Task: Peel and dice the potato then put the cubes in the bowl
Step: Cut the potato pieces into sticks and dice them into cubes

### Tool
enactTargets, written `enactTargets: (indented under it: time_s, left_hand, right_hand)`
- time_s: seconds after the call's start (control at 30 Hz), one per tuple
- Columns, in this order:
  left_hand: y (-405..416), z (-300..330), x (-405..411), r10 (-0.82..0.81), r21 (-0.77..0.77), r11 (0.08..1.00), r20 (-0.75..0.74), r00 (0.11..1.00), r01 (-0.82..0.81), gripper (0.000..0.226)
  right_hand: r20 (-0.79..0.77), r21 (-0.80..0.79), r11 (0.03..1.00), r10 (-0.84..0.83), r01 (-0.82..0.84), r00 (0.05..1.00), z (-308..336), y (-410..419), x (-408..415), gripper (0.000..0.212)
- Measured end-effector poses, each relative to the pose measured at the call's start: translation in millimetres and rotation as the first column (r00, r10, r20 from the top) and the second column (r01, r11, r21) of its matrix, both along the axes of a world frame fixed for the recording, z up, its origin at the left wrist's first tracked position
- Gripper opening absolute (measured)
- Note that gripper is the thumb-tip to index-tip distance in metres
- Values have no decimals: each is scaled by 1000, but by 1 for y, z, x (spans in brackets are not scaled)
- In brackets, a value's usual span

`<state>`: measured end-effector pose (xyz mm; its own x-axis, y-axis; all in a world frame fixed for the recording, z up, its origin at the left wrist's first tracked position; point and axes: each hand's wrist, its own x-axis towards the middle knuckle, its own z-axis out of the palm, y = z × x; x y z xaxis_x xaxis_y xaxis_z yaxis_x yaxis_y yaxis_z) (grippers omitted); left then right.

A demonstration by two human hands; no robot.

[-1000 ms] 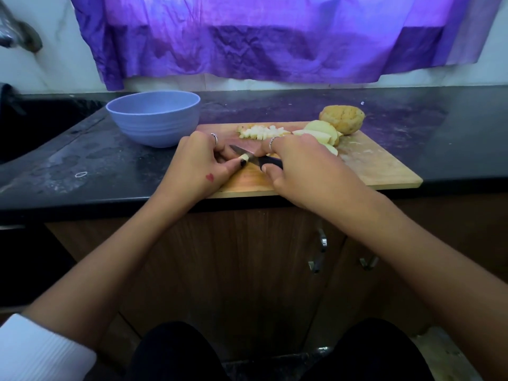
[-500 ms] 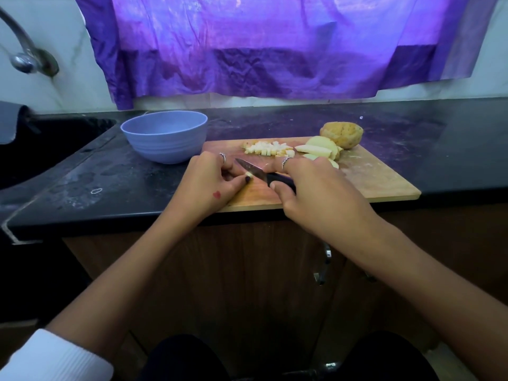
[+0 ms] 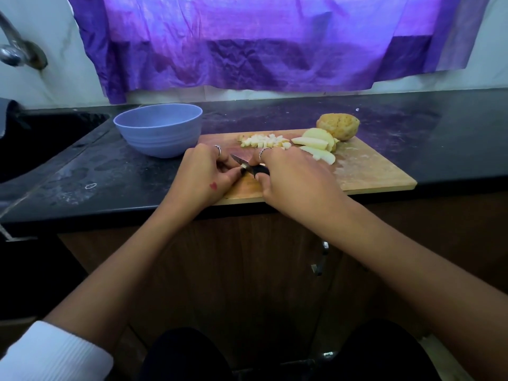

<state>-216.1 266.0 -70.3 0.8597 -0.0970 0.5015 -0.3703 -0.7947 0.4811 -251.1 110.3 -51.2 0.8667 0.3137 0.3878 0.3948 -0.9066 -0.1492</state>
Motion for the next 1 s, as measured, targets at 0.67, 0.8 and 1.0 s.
enactTargets:
  time_s: [0.67,0.8,1.0]
  left_hand:
    - [1,3,-3,-19,34,999,-27,999,20,10]
    - [2,2,-1,1,32,999,-23,1000,0,11]
    - [4,2,-1,-16,23,1000,-39,999,17,9]
  right_hand:
    - [-8,127,992,25,-23,1000,1,-16,-13,32]
    - [11,90,996,20,-21,1000,2,-13,-12,31]
    - [18,10,1000,10,-10,1000,7,-2,-11,32]
